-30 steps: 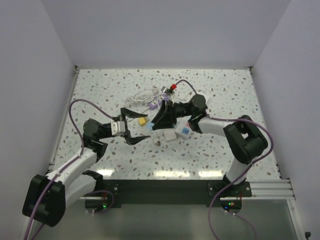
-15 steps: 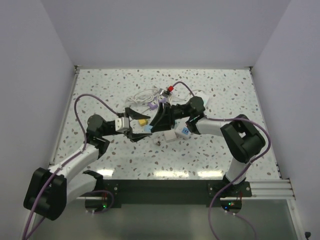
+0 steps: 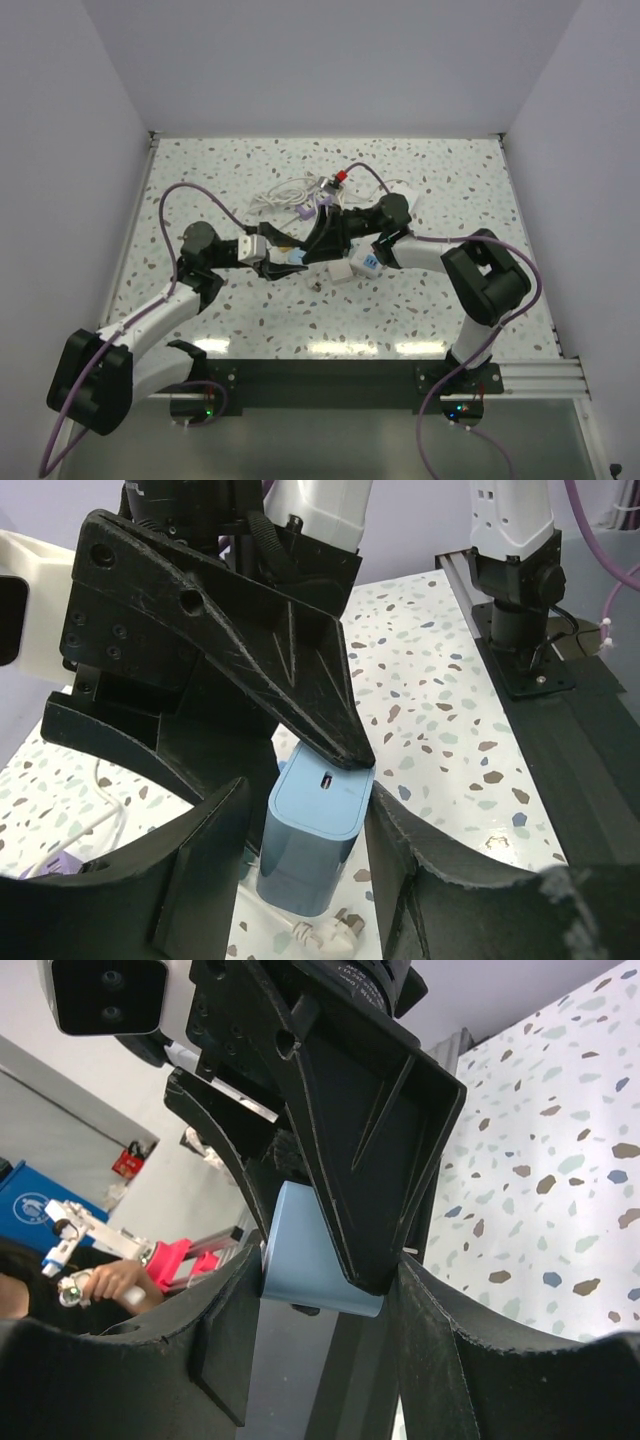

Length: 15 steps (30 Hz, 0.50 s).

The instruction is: Insert the plug

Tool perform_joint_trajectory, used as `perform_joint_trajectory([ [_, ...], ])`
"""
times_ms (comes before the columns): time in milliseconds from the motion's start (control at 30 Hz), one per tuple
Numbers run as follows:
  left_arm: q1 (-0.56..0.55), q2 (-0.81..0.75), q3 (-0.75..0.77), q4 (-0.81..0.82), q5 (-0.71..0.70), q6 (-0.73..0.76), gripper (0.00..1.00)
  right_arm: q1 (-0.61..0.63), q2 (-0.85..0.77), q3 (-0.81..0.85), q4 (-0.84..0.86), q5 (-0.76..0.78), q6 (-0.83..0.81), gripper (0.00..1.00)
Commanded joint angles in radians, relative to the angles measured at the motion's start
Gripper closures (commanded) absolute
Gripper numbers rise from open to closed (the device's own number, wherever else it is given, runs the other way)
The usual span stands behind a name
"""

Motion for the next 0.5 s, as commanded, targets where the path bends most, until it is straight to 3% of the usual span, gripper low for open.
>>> perform_joint_trajectory([
  [0,-0.008,0.002,0.036,-0.023,0.002,0.040,0.47,0.007,-0.053,0.018,0.141,-0.005,0.030,0.83],
  [100,-0.011,0.004,0.042,-0.040,0.002,0.050,0.51,0.007,-0.045,0.017,0.232,0.001,0.105,0.83],
  [200,-0.015,0.003,0.042,-0.043,-0.006,0.055,0.76,0.007,-0.048,0.018,0.258,0.007,0.138,0.82],
  [233,-0.015,0.001,0.042,-0.043,-0.009,0.057,0.93,0.005,-0.050,0.017,0.254,0.009,0.136,0.81],
  [267,-0.017,-0.001,0.041,-0.043,-0.012,0.058,1.00,0.005,-0.048,0.017,0.249,0.010,0.127,0.80],
  [367,-0.021,-0.004,0.036,-0.045,-0.043,0.060,1.00,0.004,-0.047,0.017,0.223,0.017,0.104,0.73],
  [467,-0.026,-0.010,0.033,-0.045,-0.092,0.055,1.00,-0.004,-0.061,0.012,0.153,0.024,0.040,0.48],
])
